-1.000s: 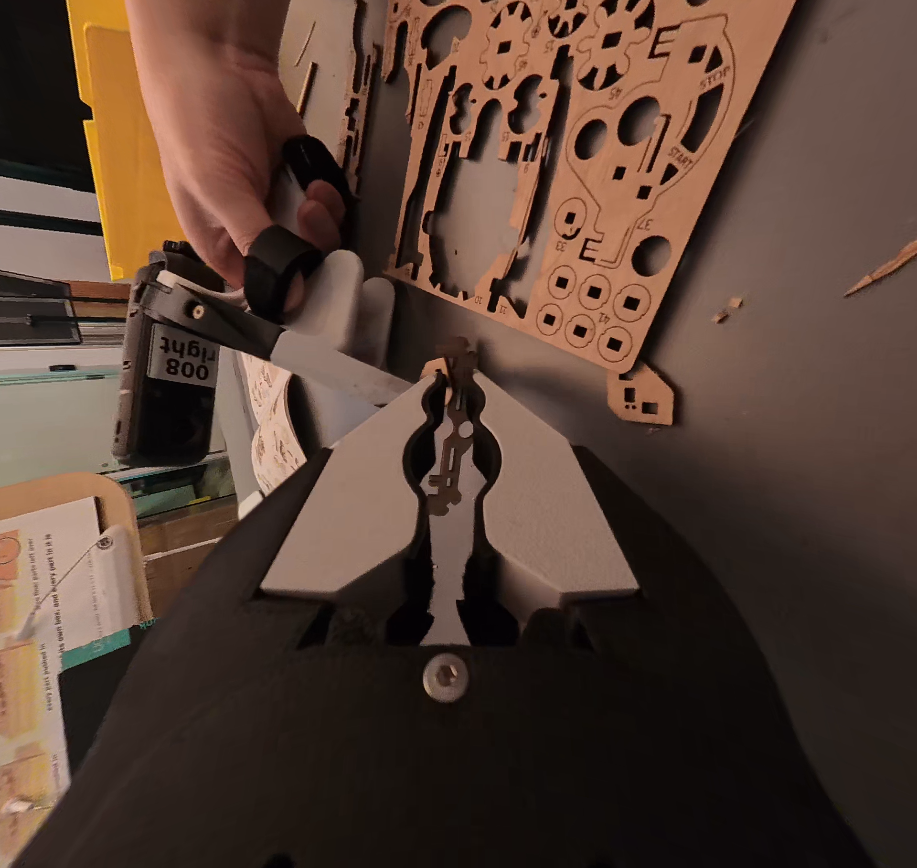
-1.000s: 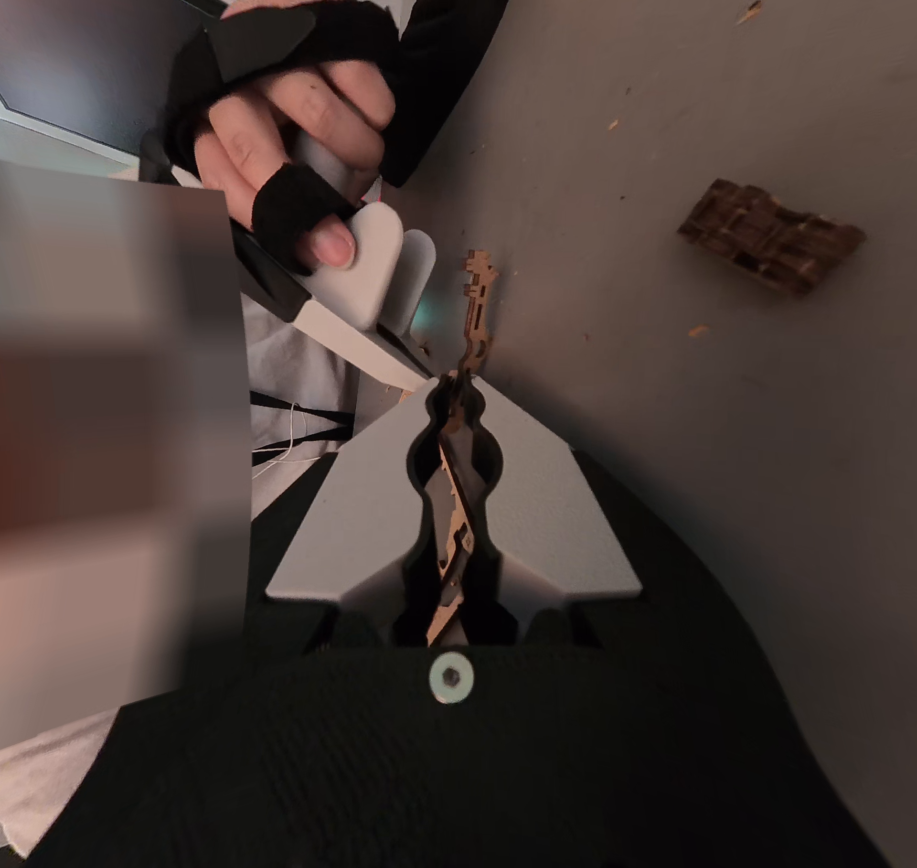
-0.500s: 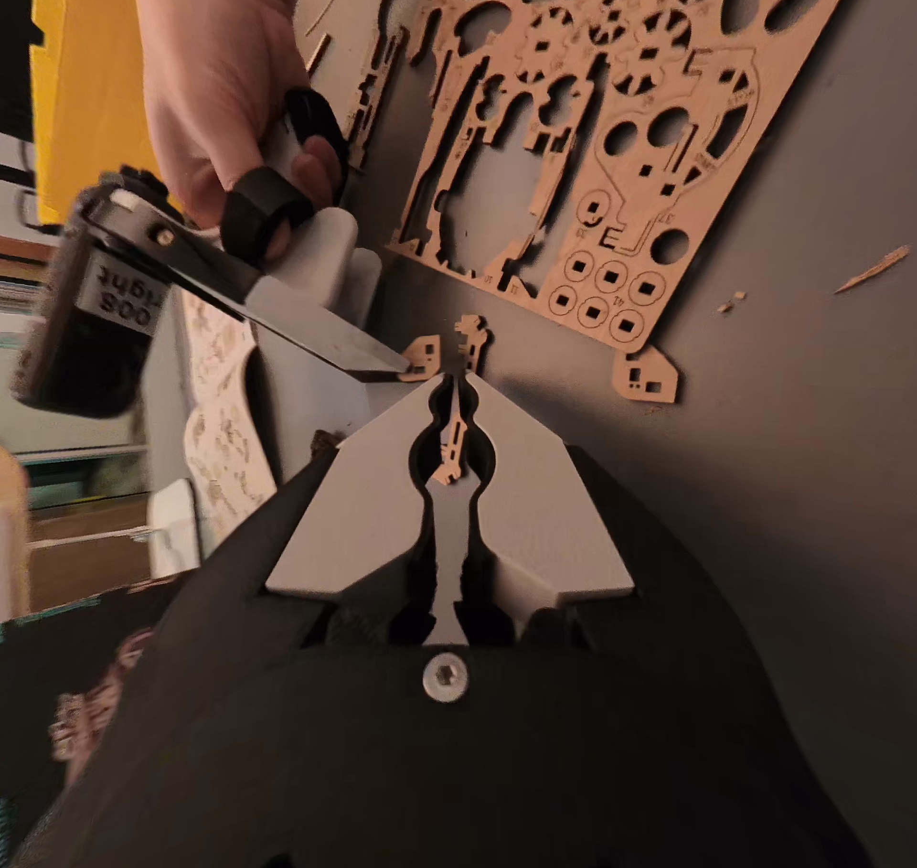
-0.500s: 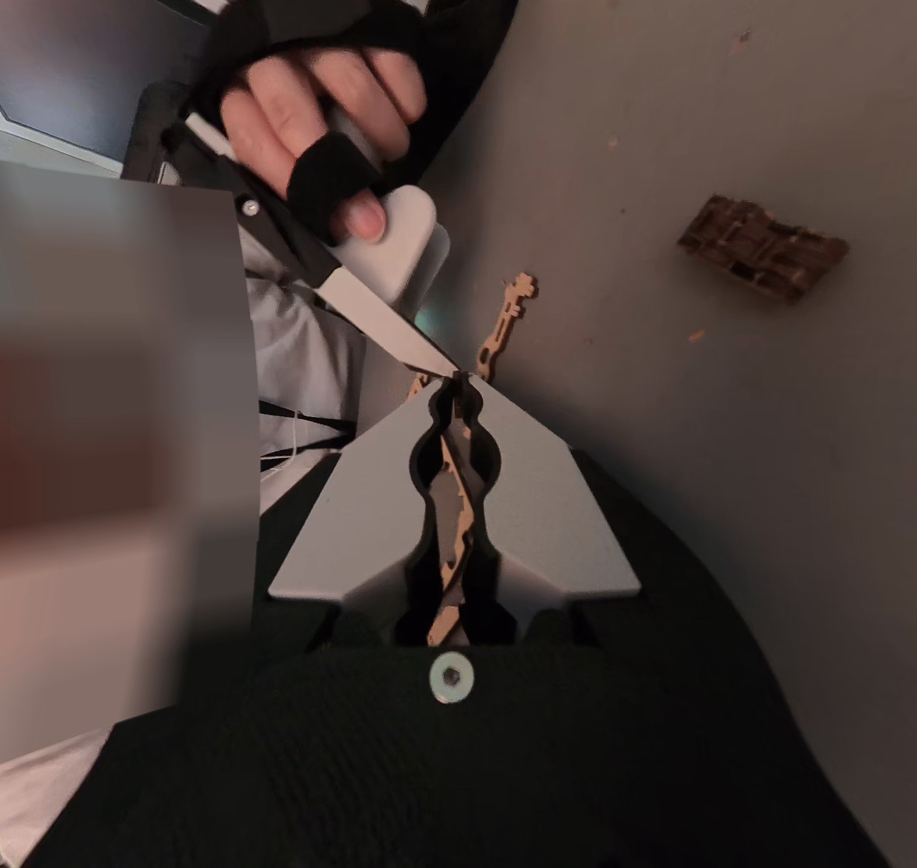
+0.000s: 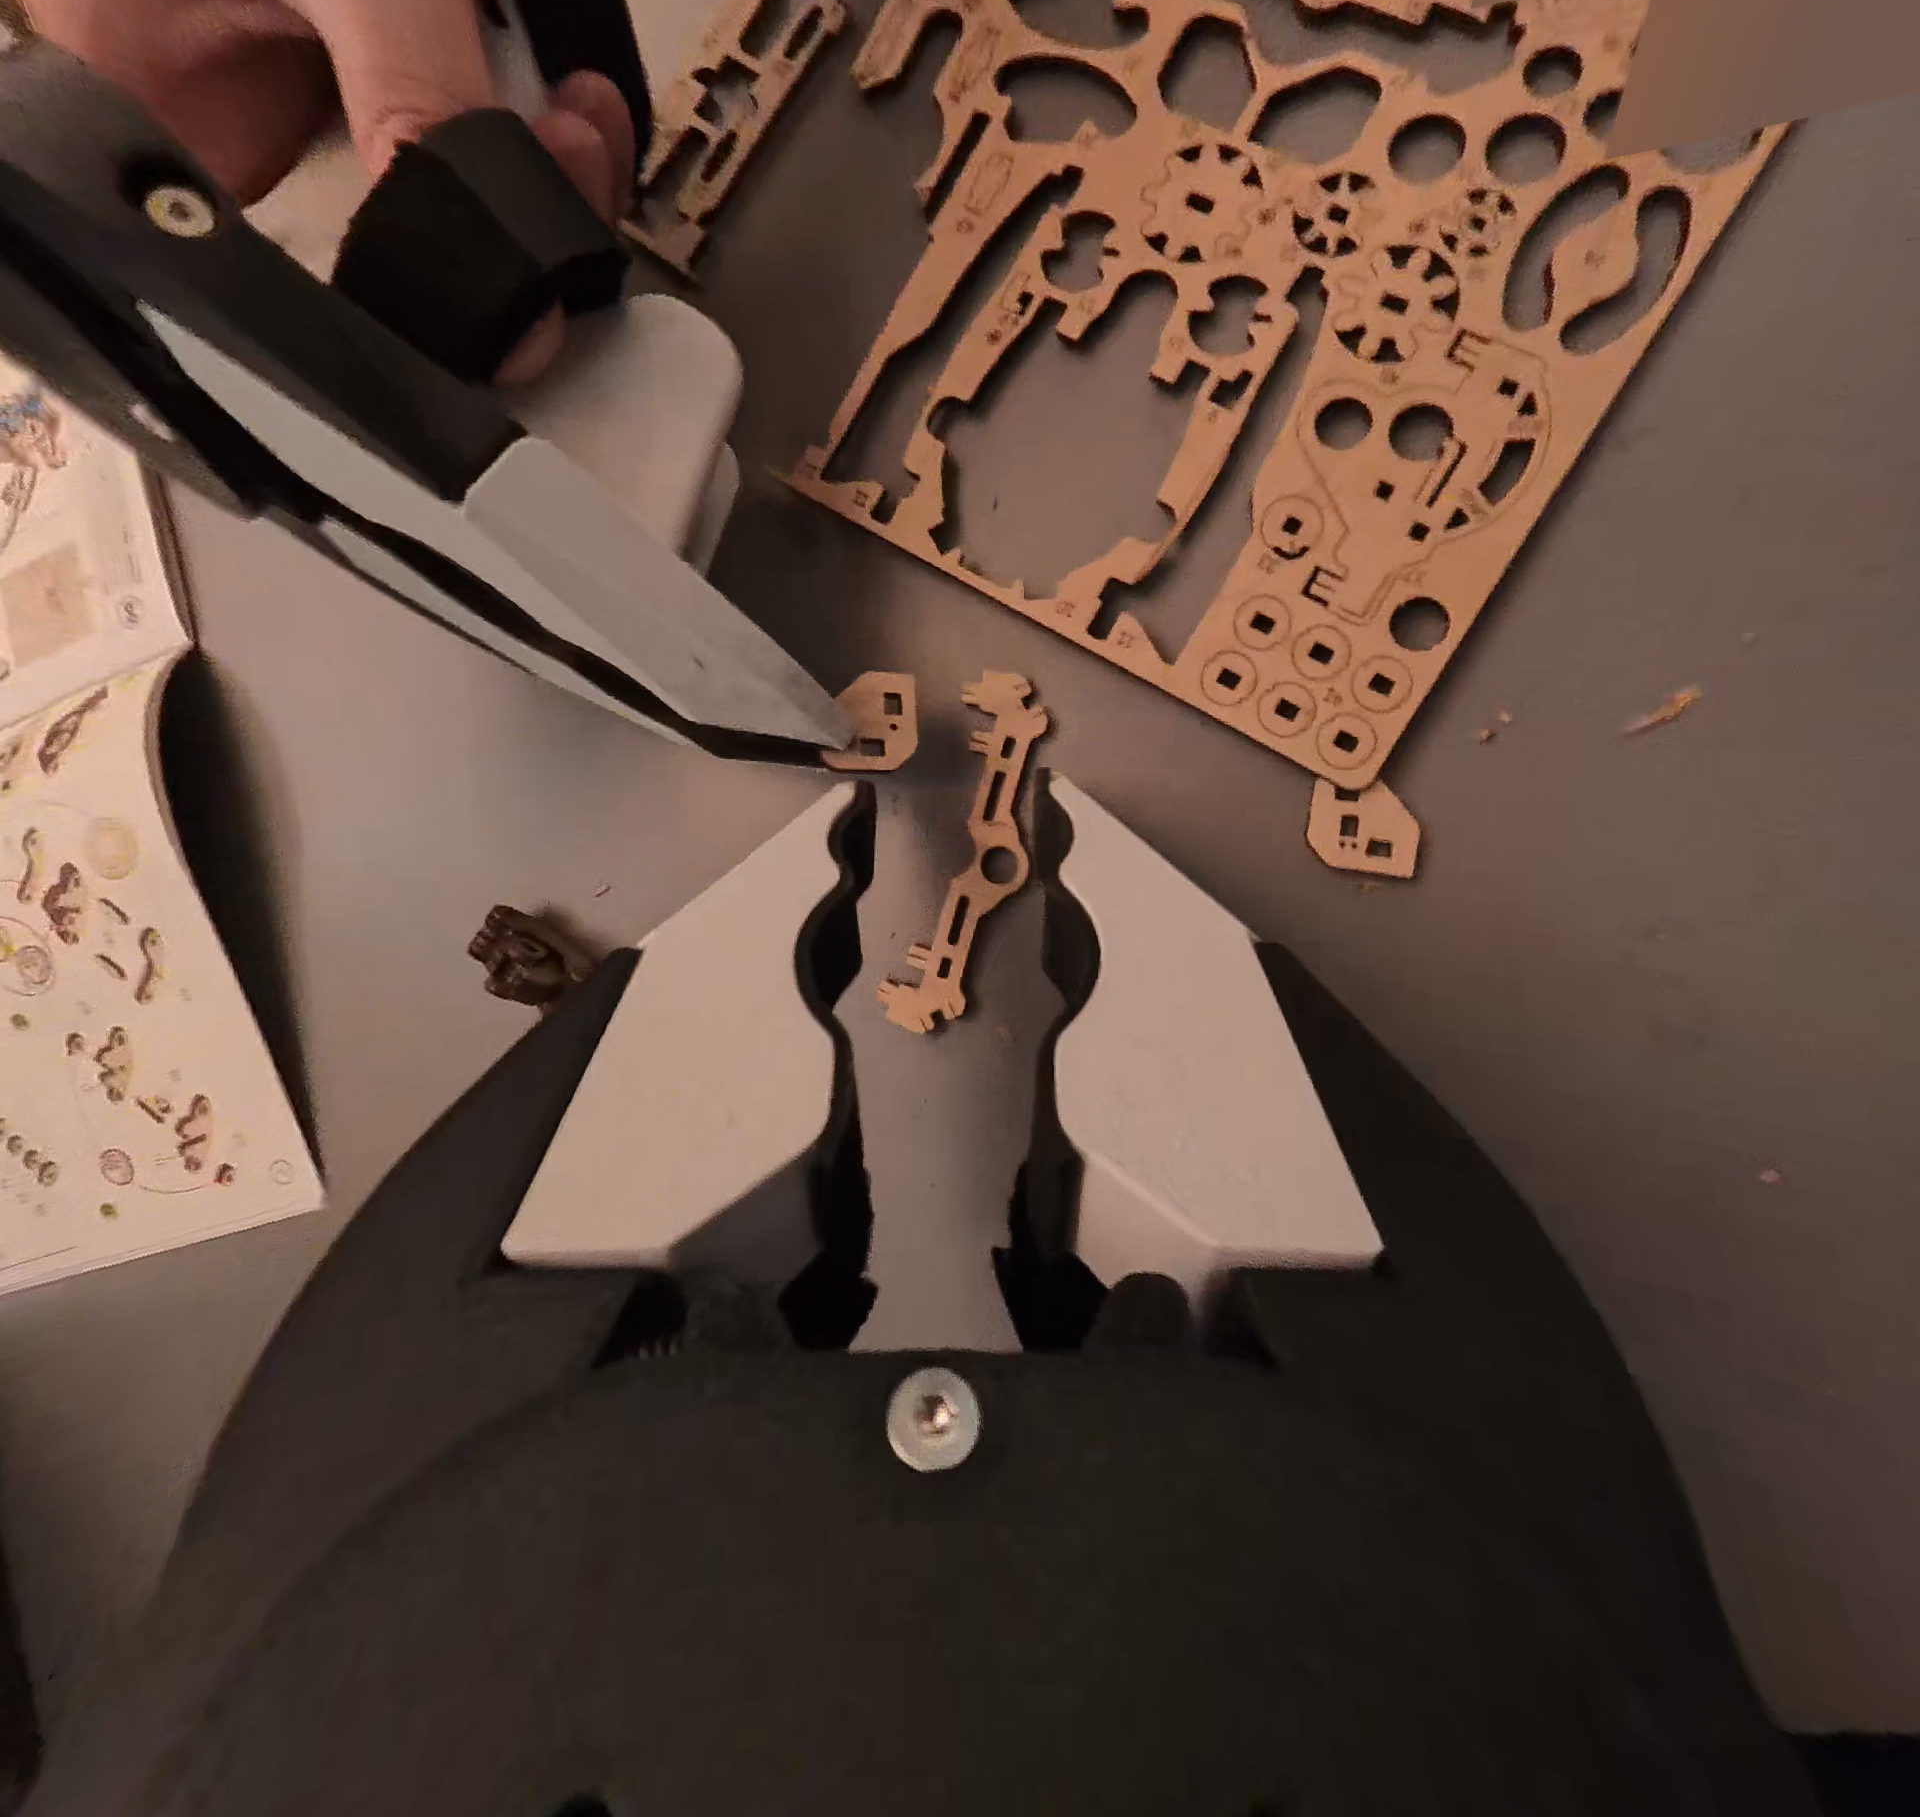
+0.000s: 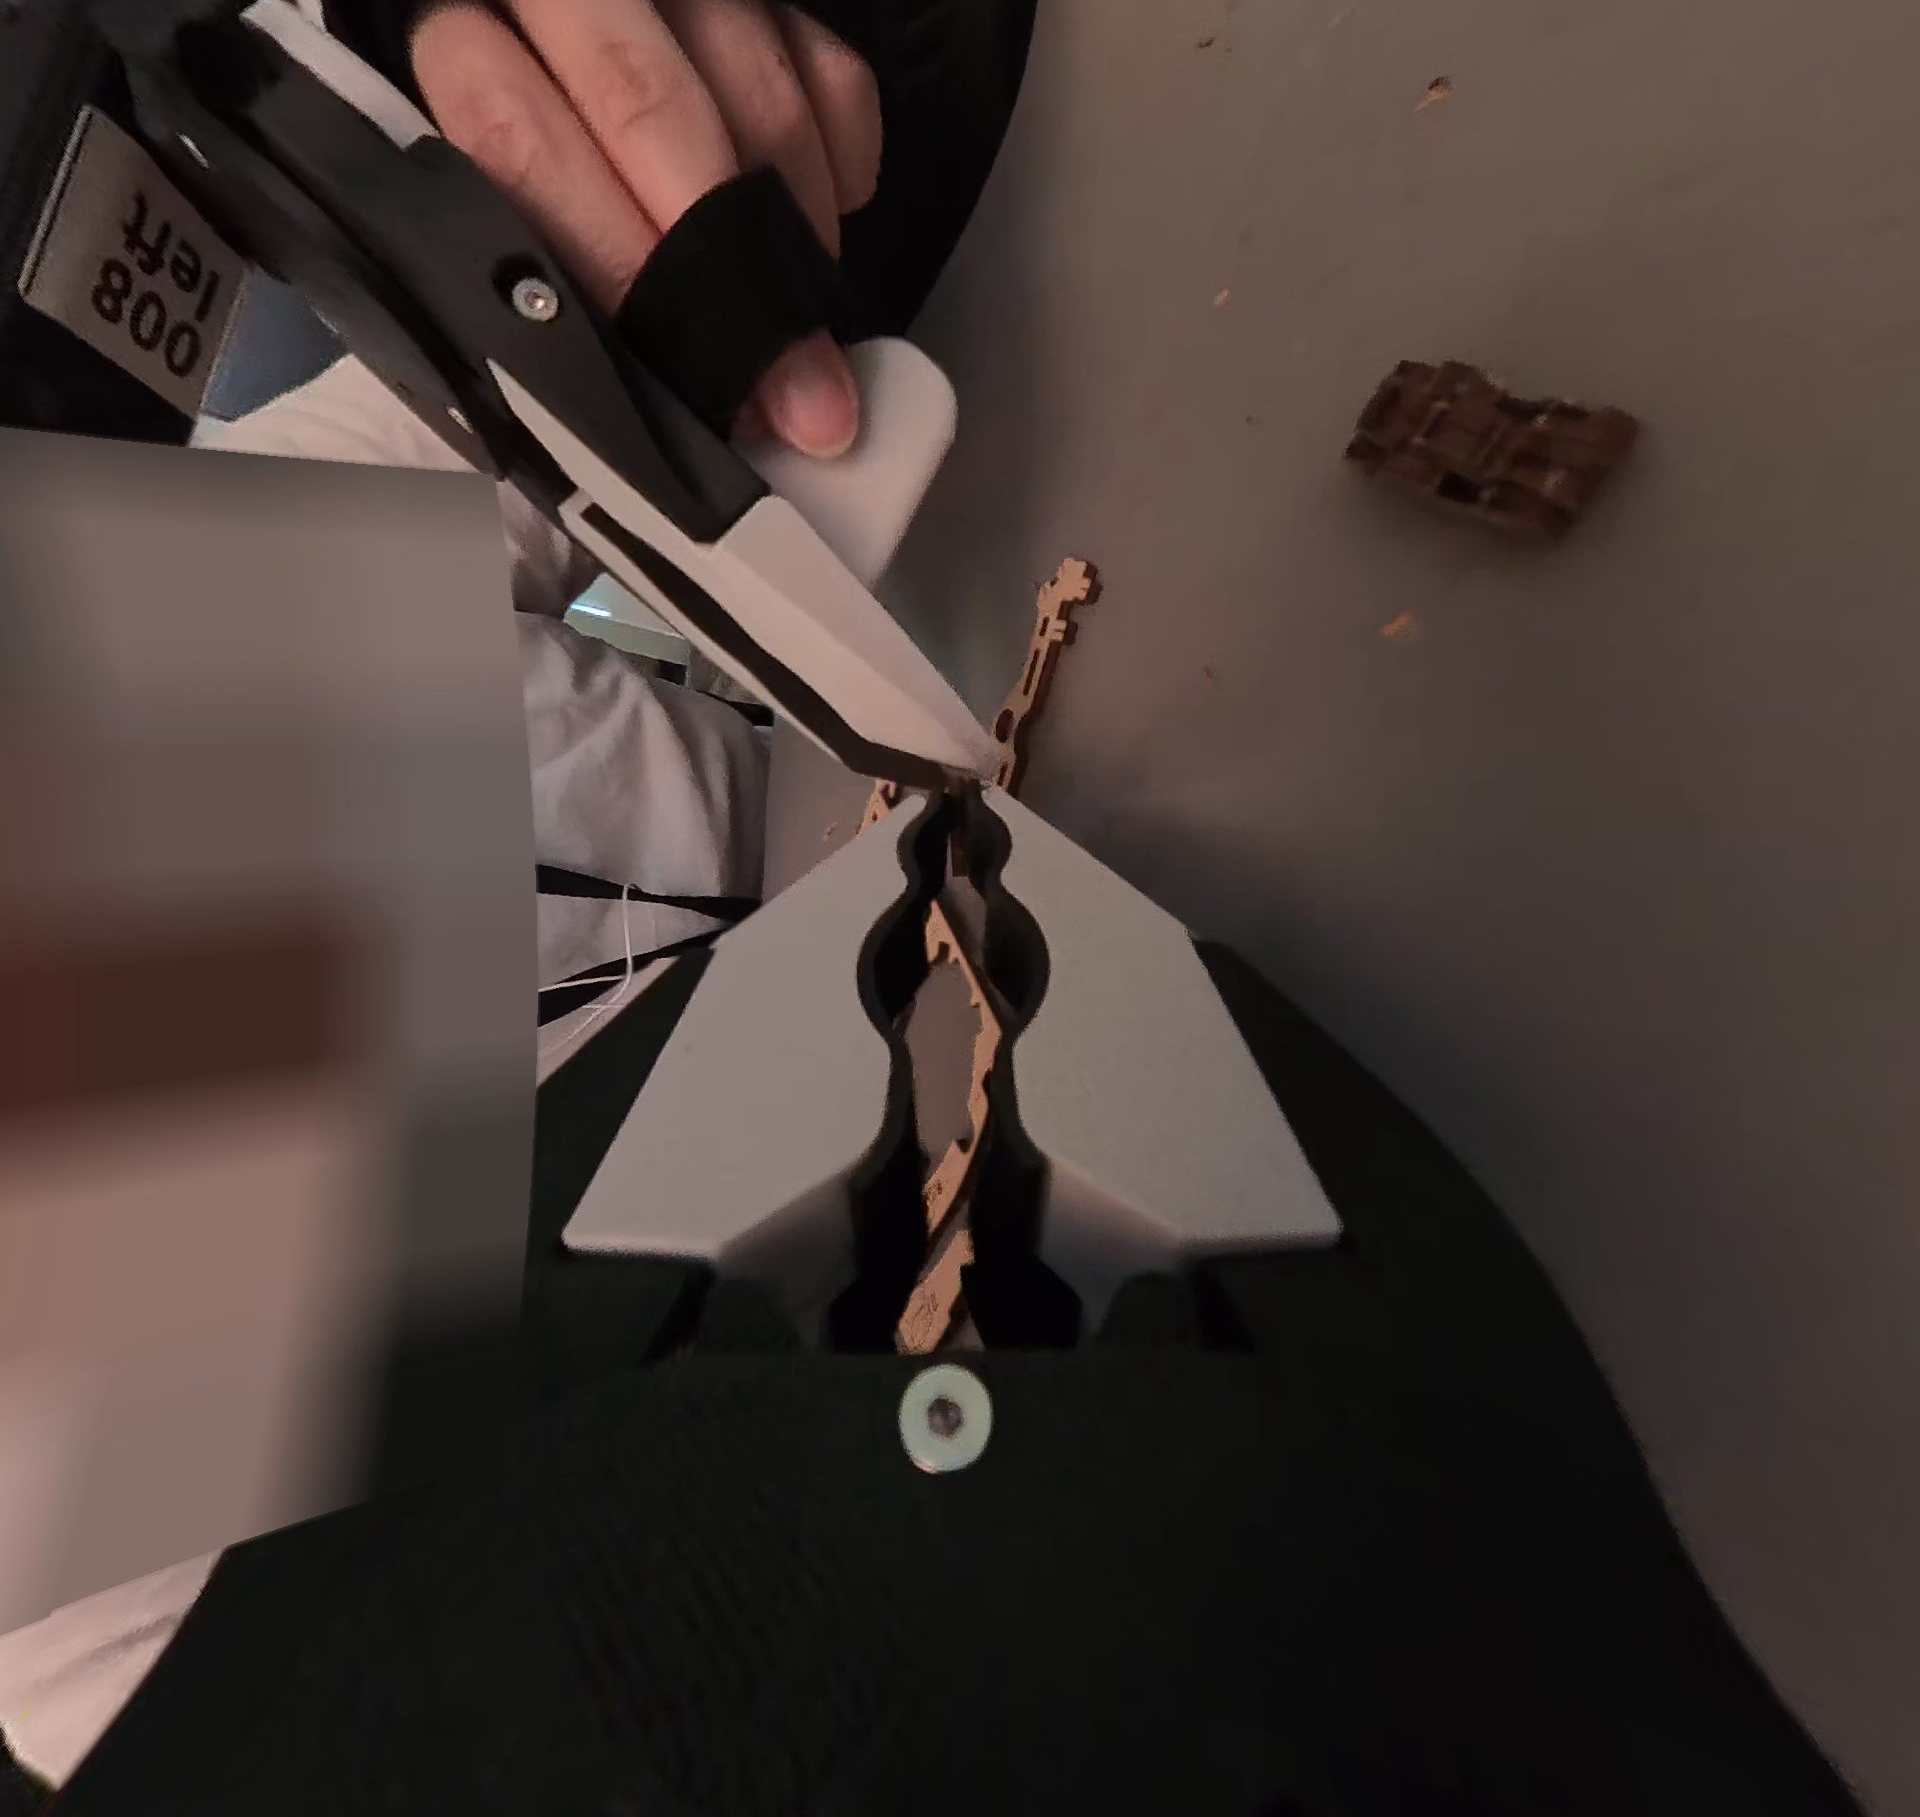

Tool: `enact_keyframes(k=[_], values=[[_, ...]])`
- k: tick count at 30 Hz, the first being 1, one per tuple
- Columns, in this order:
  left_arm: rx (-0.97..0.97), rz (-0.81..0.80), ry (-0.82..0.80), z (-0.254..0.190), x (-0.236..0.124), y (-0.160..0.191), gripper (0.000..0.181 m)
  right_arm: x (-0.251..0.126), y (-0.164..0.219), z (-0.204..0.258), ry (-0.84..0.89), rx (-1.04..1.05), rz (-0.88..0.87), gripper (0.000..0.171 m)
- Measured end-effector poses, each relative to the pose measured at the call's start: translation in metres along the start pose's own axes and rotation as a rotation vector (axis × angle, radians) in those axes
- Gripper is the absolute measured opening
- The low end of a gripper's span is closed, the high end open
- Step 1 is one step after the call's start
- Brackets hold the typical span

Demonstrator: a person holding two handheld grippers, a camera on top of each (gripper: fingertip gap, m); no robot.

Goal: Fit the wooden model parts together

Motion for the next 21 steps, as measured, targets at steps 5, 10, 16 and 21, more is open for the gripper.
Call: enact_keyframes(k=[5, 10, 16, 21], values=[[-0.267, -0.092, -0.055, 0.012, -0.005, 0.006, 0.015, -0.004, -0.004, 0.010, -0.034, -0.062, -0.031, 0.000], [-0.494, -0.281, -0.007, 0.013, -0.015, 0.001, 0.018, -0.010, -0.012, 0.027, -0.054, -0.190, -0.101, 0.000], [-0.615, -0.401, -0.013, 0.022, -0.027, 0.000, 0.007, -0.010, -0.013, 0.034, -0.054, -0.252, -0.126, 0.000], [-0.687, -0.430, 0.046, 0.022, -0.025, 0.004, 0.001, -0.009, -0.012, 0.033, -0.043, -0.278, -0.118, 0.004]])
Point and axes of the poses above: each gripper's, where its closed fingertips meet, x out along the fingers, y out of its underside, z = x × y across the jaws, the point moved 5 cm from there along -x, back along the fingers, and after that the axes turned 11 degrees about x, right-handed, at the moved point
